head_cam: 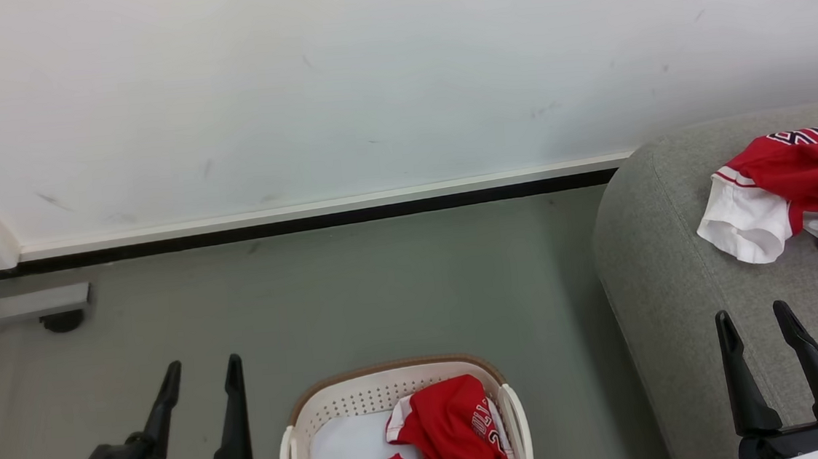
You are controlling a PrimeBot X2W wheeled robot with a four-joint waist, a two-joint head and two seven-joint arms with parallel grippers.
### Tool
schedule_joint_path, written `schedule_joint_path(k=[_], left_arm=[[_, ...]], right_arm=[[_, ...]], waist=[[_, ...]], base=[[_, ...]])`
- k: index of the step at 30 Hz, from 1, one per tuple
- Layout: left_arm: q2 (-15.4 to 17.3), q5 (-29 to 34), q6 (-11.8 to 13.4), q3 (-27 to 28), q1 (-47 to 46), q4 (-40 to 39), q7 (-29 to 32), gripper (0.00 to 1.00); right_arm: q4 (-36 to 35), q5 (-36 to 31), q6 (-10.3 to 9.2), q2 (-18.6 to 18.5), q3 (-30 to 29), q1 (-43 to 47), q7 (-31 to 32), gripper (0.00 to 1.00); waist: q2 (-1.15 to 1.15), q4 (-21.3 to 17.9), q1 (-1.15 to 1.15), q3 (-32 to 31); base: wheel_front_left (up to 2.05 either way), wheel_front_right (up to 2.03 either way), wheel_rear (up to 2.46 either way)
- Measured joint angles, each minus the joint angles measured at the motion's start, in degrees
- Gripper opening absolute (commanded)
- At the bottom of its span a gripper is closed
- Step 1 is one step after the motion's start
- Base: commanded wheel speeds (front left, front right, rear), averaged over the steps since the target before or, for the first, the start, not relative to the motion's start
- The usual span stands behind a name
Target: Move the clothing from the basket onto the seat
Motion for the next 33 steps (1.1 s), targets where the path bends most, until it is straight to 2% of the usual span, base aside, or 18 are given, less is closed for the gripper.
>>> schedule_joint_path(k=[19,27,33], left_arm=[[-0.26,2.12,-2.85,-0.21,-3.1,0.07,0.2,1.0],[1.74,3.98,-4.28,-2.34,-6.8,0.49,3.69,1.0],[2.32,4.31,-6.59,-4.82,-10.75,3.28,7.8,1.0]], right_arm=[[1.36,0.36,0.0,0.41,-2.09,-2.46,-1.38,1.0],[3.37,0.45,0.01,0.47,-2.38,-6.72,-2.61,1.0],[5.11,0.92,0.0,-0.15,-2.91,-11.26,-3.57,1.0]], waist=[[0.0,-3.09,0.0,3.87],[0.0,-6.47,0.01,8.19],[0.0,-8.86,0.01,12.05]], base=[[0.0,0.0,0.0],[0.0,0.0,0.0],[0.0,0.0,0.0]])
